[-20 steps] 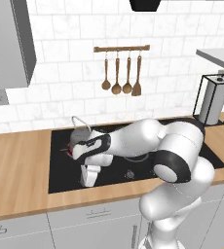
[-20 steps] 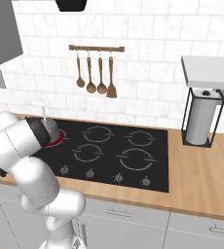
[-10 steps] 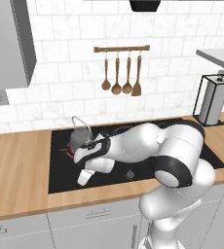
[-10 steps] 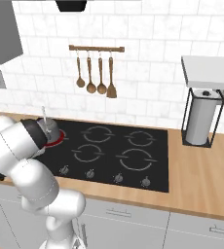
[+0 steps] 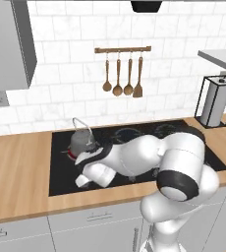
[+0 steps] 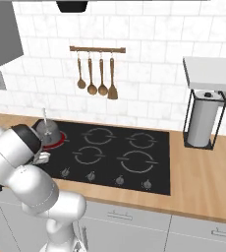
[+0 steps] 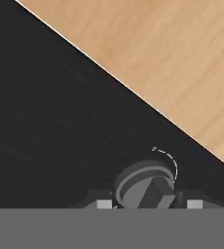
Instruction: Turn off the front left burner of the stove.
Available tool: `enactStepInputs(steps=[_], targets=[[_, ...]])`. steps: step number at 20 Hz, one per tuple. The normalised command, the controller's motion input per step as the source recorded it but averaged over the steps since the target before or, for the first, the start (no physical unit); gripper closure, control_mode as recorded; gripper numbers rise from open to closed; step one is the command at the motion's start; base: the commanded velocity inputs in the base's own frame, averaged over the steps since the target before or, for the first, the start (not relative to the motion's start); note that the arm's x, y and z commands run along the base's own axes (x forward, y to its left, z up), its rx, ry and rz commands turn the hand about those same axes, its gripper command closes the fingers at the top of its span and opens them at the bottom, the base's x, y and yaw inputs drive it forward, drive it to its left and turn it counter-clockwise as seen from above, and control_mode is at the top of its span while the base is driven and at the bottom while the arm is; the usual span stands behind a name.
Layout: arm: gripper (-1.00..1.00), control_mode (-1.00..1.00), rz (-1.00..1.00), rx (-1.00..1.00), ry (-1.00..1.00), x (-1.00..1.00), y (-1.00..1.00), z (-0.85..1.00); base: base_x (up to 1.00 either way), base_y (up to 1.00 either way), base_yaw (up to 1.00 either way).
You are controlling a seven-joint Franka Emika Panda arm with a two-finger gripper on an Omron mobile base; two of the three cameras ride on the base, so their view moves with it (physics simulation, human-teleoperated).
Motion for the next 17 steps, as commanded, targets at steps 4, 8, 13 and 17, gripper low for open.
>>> enactStepInputs(steps=[4,8,13,17], targets=[[1.0,-1.0,-0.86,0.06,0.21,0.13,0.0,0.0,0.0,0.0,0.0],[1.0,-1.0,-0.86,0.07,0.27,0.04,0.0,0.0,0.0,0.0,0.0],[1.0,-1.0,-0.94,0.1,0.3,0.0,0.0,0.0,0.0,0.0,0.0],[1.0,-1.0,-0.28,0.05,0.08,-0.07,-0.03,0.04,0.0,0.0,0.0]])
